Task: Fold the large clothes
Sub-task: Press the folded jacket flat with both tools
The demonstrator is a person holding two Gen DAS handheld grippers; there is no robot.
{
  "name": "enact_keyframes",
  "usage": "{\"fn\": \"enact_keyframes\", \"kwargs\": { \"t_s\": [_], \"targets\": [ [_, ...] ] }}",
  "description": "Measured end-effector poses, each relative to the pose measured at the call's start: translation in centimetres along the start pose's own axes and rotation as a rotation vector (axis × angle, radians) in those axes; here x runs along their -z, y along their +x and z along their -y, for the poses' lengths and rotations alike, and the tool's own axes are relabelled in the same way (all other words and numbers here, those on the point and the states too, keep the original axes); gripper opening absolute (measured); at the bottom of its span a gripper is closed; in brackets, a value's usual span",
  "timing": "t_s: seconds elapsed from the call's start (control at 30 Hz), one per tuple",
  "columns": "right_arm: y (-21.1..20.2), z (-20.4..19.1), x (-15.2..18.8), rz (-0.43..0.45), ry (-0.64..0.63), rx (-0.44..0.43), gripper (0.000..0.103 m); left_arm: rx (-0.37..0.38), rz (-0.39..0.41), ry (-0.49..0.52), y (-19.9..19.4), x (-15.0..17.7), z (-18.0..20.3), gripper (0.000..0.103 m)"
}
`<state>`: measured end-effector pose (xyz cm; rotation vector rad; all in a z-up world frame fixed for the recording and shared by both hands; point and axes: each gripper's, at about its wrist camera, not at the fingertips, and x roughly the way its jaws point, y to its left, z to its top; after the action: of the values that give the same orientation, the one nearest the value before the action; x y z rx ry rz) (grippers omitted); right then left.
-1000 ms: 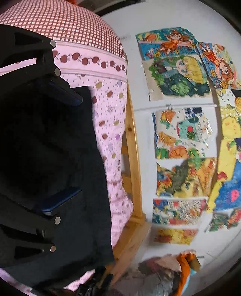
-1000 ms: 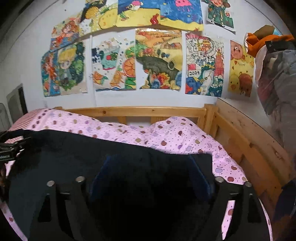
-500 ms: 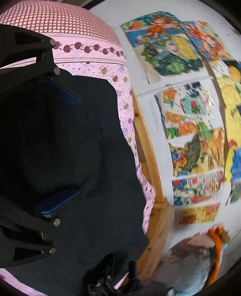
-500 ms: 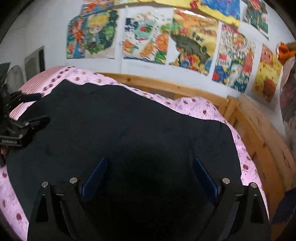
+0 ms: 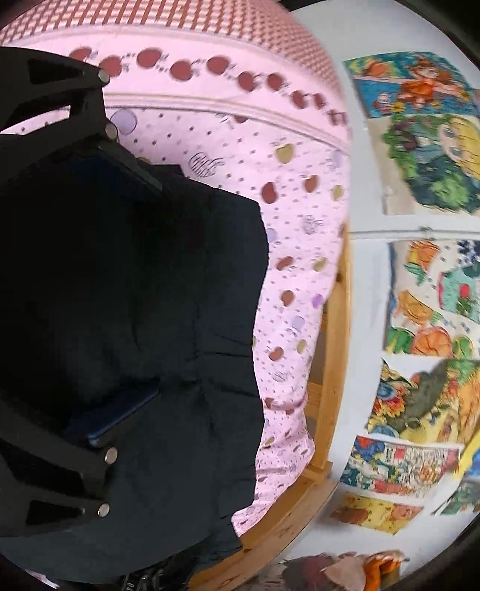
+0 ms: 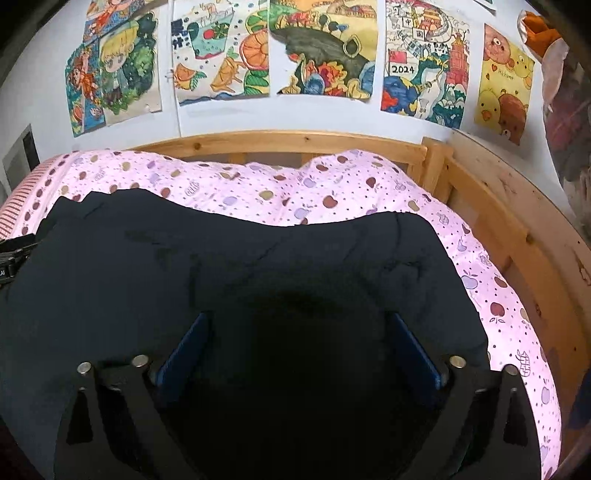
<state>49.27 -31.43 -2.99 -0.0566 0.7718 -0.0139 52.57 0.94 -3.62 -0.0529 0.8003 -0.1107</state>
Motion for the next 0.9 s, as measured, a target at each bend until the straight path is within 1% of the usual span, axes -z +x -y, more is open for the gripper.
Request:
{"fn": "enact_keyframes", "kwargs": {
  "t_s": [0.13, 0.23, 0.3, 0.6, 0.73, 0.83, 0.9],
  "targets": [
    [1.3, 0.8, 0.5, -0.027, 0.037, -0.052, 0.101, 0.051, -0.007, -0.045, 1.2, 0.3, -0.9, 0.103],
    [2.1, 1.5, 0.9, -0.045, 0.079, -0.097, 0.102, 0.084, -0.016, -0.060, 1.8, 0.6, -1.3, 0.103],
    [2.4, 1.7, 1.0, -0.049, 0.095, -0.113, 0.102, 0.103, -0.015, -0.074, 2.0, 0.7, -1.5, 0.103],
    [2.8, 0.9, 1.7, -0.032, 0.075, -0.085, 0.102, 0.147, 0.016, -0.109, 2.0, 1.7, -2.2, 0.103],
    [2.5, 1.0, 1.8, -0.018, 0.069, -0.078, 0.102, 0.147, 0.029, -0.109, 1.9, 1.9, -2.2, 0.103],
    [2.3, 1.4, 1.9, 0.000, 0.076, -0.095, 0.102, 0.151, 0.036, -0.111, 1.8, 2.1, -2.3, 0.103],
    [2.2, 1.9, 2.1, 0.020, 0.099, -0.126, 0.102, 0.154, 0.041, -0.114, 1.8, 2.2, -2.4, 0.103]
  ]
}}
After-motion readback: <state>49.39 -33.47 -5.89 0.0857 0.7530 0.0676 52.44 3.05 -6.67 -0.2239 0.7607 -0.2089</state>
